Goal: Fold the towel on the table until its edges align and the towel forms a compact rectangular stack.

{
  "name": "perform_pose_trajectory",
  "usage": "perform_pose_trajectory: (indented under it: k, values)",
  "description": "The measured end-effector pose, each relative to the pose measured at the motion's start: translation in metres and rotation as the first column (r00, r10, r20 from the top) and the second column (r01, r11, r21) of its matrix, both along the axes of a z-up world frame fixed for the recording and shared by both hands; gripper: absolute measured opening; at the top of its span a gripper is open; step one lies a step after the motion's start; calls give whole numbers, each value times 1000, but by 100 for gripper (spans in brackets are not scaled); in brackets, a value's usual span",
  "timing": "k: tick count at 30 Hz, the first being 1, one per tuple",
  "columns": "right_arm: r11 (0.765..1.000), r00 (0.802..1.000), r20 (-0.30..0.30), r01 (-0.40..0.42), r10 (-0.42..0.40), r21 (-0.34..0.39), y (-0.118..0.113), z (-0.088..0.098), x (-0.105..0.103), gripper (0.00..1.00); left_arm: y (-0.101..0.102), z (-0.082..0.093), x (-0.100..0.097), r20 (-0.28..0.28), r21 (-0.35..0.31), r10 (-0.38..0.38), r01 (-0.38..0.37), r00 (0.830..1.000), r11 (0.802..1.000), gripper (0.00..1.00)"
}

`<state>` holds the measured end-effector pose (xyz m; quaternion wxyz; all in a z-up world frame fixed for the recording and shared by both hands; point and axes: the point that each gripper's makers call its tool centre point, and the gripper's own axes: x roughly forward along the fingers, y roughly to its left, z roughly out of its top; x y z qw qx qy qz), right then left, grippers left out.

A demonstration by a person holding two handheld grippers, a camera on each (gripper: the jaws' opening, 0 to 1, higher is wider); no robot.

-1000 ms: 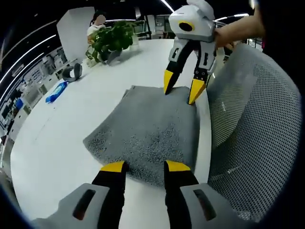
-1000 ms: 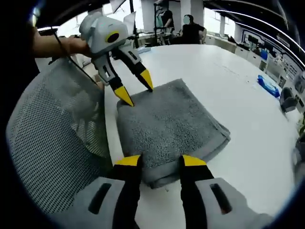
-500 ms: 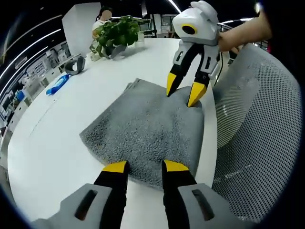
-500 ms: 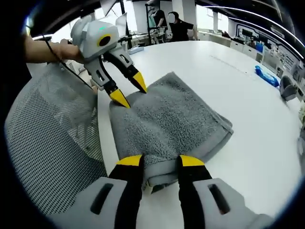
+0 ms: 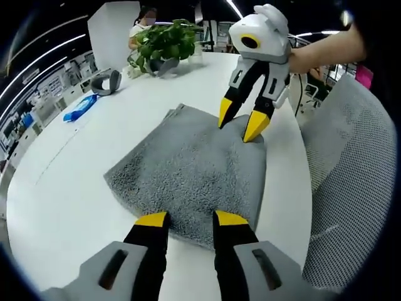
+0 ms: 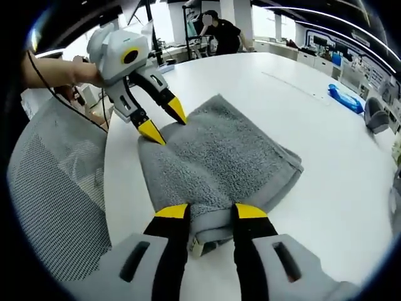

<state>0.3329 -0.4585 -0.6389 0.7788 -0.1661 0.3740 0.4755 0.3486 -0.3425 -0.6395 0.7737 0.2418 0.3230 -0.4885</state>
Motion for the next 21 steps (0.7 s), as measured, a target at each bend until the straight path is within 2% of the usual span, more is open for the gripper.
perform_pose_trajectory:
  k: [5, 10, 15, 21]
  values:
    - [1000, 1000, 3, 15, -15, -6, -3, -1, 26, 25, -4, 0, 23, -15, -7, 15, -15, 1000, 1000, 28]
    - [999, 1000, -3, 28, -28, 21, -5, 0, 43, 25, -5, -1, 41, -23, -6, 20, -20, 1000, 1000, 28]
    - [999, 999, -5, 40, -40, 24, -5, -1, 47, 25, -6, -1, 45, -22, -11, 33, -34, 999, 999, 28]
    - [997, 998, 35, 50, -51, 52, -6, 3, 43, 26, -5, 2, 44, -2, -32, 67, -67, 998, 997, 29]
